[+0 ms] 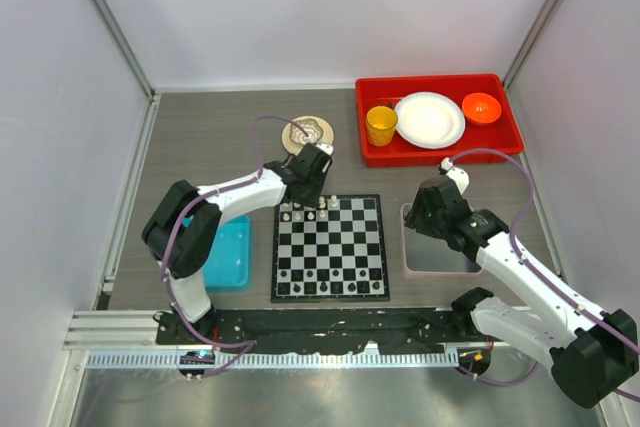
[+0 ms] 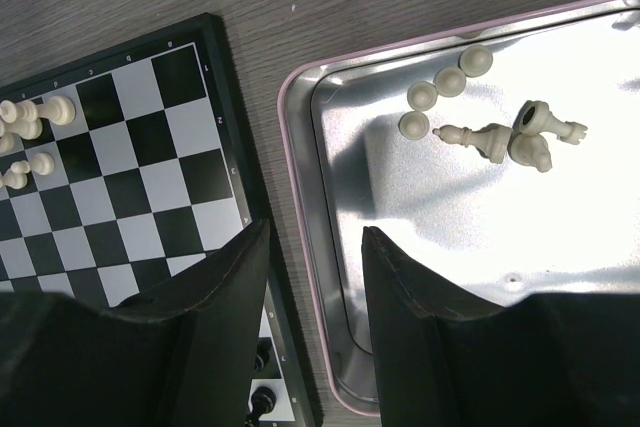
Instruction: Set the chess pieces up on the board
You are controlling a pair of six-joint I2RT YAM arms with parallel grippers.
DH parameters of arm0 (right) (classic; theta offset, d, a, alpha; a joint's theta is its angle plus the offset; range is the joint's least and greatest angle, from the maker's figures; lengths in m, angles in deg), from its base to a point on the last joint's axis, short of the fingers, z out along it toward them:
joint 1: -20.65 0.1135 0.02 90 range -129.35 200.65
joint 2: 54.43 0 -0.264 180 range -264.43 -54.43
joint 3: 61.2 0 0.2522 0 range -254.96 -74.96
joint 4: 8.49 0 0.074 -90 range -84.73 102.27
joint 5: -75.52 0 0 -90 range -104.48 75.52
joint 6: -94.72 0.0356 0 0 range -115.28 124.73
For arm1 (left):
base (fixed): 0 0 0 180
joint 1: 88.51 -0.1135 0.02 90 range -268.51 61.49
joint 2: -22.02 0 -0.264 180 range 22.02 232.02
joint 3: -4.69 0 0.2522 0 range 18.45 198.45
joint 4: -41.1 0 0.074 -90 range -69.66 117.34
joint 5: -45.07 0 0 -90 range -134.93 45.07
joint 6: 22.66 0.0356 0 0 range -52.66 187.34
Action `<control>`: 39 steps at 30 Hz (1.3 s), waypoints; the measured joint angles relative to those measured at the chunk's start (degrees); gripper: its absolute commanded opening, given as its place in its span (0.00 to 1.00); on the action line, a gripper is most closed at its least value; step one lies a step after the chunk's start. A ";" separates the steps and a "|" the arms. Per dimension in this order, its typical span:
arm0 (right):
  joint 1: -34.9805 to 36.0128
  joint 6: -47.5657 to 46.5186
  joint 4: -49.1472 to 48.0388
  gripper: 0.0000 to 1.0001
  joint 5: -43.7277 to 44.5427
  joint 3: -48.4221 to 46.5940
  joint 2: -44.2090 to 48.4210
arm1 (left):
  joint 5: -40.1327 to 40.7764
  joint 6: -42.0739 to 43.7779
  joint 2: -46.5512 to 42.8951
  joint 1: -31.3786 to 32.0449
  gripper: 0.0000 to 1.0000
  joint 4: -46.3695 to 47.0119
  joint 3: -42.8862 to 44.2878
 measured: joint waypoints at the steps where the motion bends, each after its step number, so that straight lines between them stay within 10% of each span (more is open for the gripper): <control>1: 0.00 0.00 0.00 0.48 0.00 0.00 0.00 | 0.00 0.00 0.15 0.00 0.21 0.02 0.00; 39: 0.00 0.00 0.17 0.48 0.15 0.74 0.02 | 0.66 0.24 0.72 0.02 0.32 0.04 1.25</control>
